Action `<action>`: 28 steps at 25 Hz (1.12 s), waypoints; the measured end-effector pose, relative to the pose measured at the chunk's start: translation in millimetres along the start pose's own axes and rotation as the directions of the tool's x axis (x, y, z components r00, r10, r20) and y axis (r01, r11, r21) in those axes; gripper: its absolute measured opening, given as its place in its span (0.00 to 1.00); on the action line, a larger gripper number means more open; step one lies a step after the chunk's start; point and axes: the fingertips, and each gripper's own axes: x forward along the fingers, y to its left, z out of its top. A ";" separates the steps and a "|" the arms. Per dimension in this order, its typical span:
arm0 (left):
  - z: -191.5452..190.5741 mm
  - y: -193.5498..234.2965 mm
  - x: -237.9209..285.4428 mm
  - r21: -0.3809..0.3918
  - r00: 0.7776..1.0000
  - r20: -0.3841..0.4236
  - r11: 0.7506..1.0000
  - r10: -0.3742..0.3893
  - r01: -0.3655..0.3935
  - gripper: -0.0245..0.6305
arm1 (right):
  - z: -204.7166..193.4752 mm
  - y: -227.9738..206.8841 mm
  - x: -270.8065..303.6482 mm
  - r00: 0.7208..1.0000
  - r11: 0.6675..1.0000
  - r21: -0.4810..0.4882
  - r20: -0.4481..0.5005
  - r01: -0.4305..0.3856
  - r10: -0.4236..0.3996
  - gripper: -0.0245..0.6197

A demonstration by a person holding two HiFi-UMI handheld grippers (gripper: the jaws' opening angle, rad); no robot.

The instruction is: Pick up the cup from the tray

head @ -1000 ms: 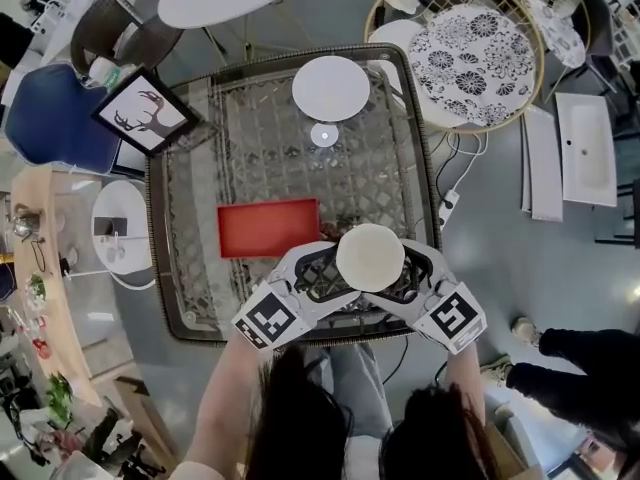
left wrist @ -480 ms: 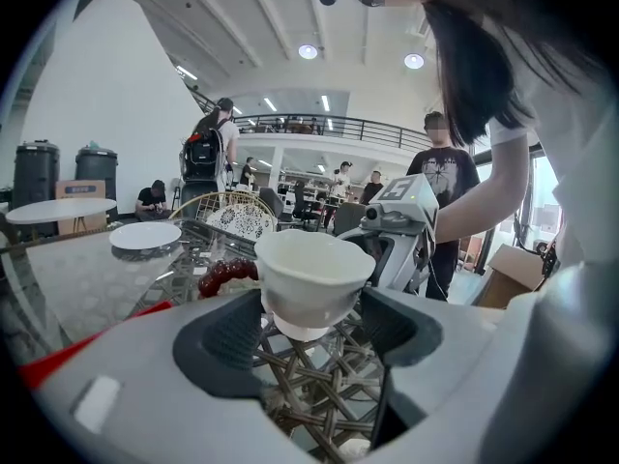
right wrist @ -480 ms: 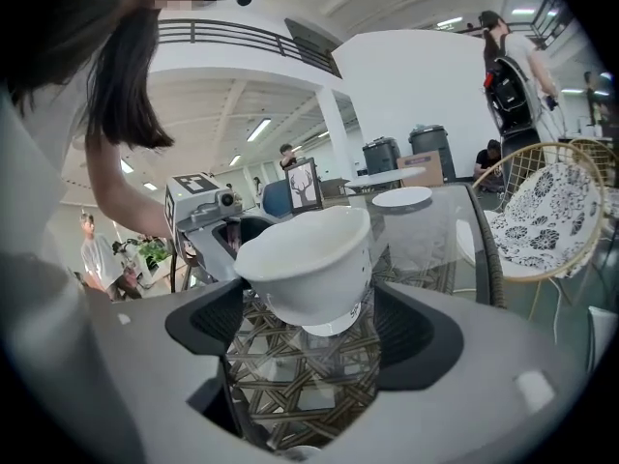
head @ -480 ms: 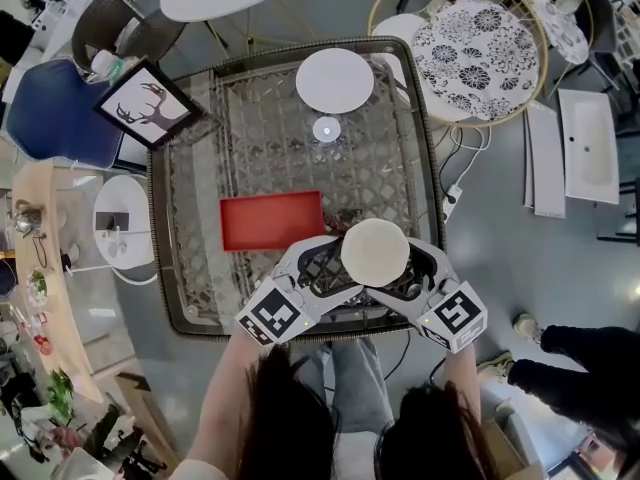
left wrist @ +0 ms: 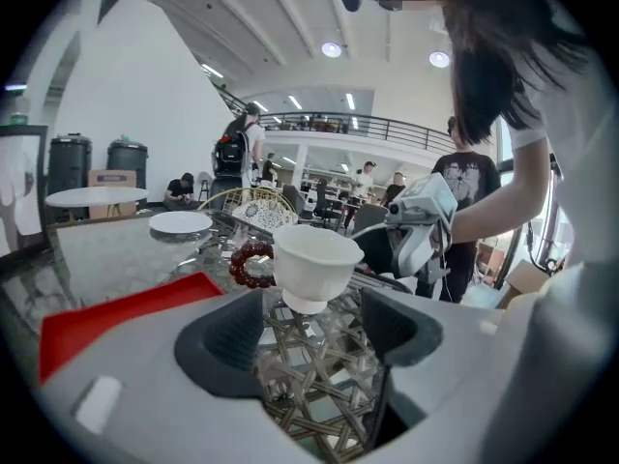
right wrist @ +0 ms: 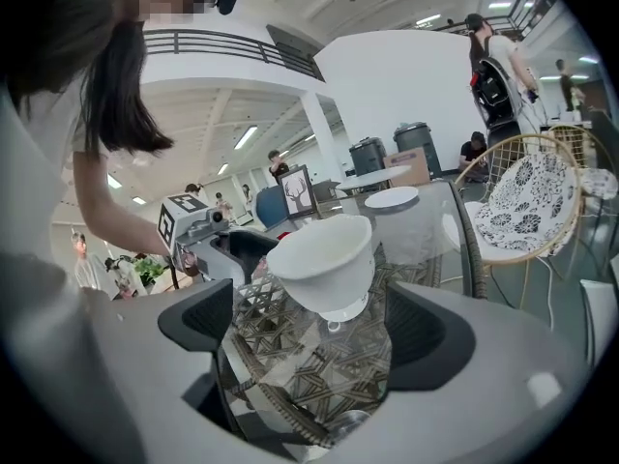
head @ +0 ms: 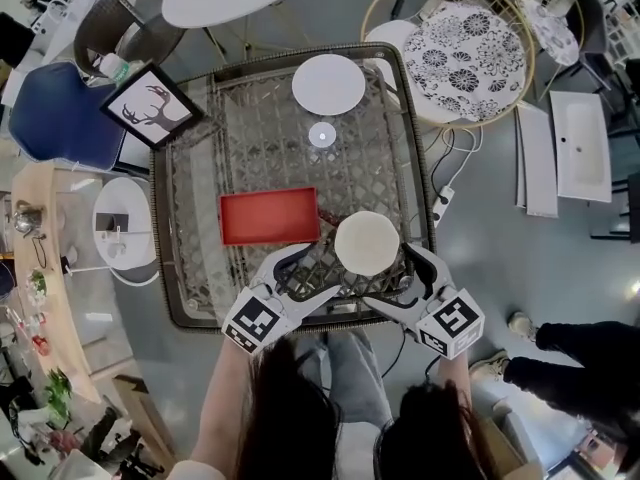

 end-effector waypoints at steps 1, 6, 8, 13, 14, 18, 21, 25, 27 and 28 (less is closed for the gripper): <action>3.5 -1.9 -2.8 -0.014 1.000 0.014 1.000 0.010 -0.010 0.52 | 0.0 4.0 -1.3 1.000 1.000 0.002 0.002 0.007 -0.007 0.82; 20.2 -17.9 -17.1 -0.023 0.999 0.024 0.999 0.040 -0.039 0.52 | 12.5 28.5 -16.2 0.999 1.000 0.016 0.032 0.003 -0.003 0.82; 39.0 -20.2 -26.6 -0.042 0.996 0.060 0.997 0.071 -0.068 0.52 | 29.2 35.9 -28.5 0.998 1.000 -0.016 0.064 0.027 -0.026 0.82; 82.2 -42.8 -49.6 -0.097 0.981 0.150 0.990 0.119 -0.105 0.52 | 68.1 51.6 -65.5 0.982 0.986 -0.088 0.135 0.142 -0.130 0.49; 88.1 -45.5 -52.5 -0.096 0.979 0.157 0.989 0.126 -0.112 0.52 | 75.5 51.1 -68.5 0.977 0.980 -0.092 0.139 0.174 -0.161 0.33; 103.5 -53.7 -64.1 -0.107 0.972 0.183 0.985 0.150 -0.131 0.52 | 91.5 62.5 -67.8 0.975 0.977 -0.102 0.141 0.189 -0.174 0.08; 112.1 -57.1 -68.2 -0.105 0.970 0.193 0.986 0.146 -0.128 0.52 | 96.5 70.6 -63.2 0.977 0.971 -0.141 0.124 0.191 -0.175 0.08; 116.3 -58.6 -75.0 -0.105 0.970 0.192 0.986 0.151 -0.132 0.52 | 102.1 79.0 -58.4 0.975 0.969 -0.144 0.125 0.201 -0.183 0.08; 117.1 -58.0 -78.8 -0.114 0.969 0.194 0.984 0.154 -0.133 0.52 | 102.1 81.2 -57.7 0.974 0.969 -0.140 0.121 0.206 -0.190 0.08; 118.5 -56.9 -80.4 -0.118 0.968 0.199 0.984 0.155 -0.133 0.52 | 103.1 81.1 -57.6 0.974 0.967 -0.142 0.118 0.210 -0.194 0.07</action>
